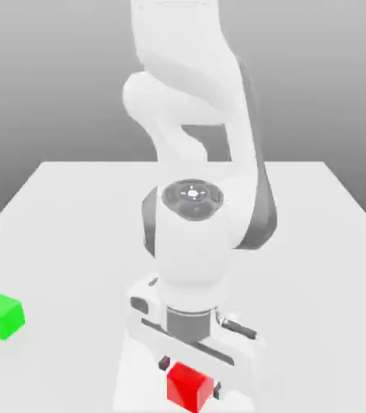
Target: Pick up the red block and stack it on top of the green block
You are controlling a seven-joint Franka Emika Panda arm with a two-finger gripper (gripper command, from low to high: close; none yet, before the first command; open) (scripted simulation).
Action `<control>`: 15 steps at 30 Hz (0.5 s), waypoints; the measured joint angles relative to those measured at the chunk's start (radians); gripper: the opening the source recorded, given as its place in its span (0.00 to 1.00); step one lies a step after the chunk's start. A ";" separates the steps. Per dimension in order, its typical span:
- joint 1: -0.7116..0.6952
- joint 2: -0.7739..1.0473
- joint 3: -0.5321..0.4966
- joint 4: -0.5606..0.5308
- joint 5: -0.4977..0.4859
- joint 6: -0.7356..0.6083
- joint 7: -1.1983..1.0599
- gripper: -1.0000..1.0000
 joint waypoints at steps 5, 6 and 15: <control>-0.005 -0.018 0.007 -0.003 0.007 -0.014 -0.005 0.00; -0.011 -0.048 0.015 -0.008 0.020 -0.039 -0.014 0.00; -0.209 -0.227 -0.104 -0.060 0.102 -0.168 -0.210 0.00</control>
